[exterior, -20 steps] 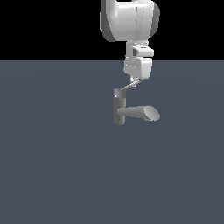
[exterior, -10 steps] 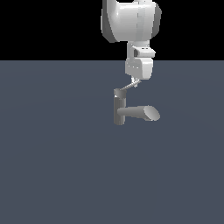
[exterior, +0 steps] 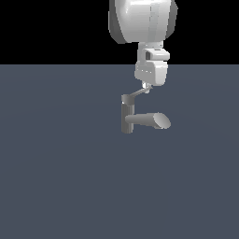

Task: Turn on the faucet by rotating a designated handle.

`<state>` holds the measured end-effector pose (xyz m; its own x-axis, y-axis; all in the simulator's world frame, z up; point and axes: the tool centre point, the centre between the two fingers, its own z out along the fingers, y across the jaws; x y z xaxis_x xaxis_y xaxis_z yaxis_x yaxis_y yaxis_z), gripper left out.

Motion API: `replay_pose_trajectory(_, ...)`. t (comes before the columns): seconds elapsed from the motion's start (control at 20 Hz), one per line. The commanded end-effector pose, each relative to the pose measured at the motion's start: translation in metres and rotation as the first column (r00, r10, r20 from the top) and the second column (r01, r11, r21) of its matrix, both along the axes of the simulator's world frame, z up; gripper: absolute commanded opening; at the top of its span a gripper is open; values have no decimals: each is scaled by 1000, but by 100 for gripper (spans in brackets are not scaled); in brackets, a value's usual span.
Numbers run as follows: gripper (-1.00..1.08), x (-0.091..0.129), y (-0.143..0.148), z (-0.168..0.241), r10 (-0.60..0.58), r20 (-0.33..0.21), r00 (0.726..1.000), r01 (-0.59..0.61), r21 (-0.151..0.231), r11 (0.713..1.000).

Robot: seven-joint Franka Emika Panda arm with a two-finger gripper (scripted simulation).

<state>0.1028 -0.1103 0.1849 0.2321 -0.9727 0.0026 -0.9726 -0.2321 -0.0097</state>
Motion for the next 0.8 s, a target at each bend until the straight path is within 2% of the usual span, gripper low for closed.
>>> replay_pose_trajectory(0.0, -100, -11, -6, -3, -5, -10, 1000, 5, 0, 1000)
replay_pose_trajectory(0.5, -100, -39, -15, -3, -6, -10, 1000, 6, 0, 1000)
replay_pose_trajectory(0.55, -100, -39, -15, -3, -6, -10, 1000, 6, 0, 1000)
replay_pose_trajectory(0.6, -100, -26, -2, 10, 13, 19, 1000, -13, 0, 1000)
replay_pose_trajectory(0.75, -100, -35, 0, 8, 11, 16, 1000, -11, 0, 1000)
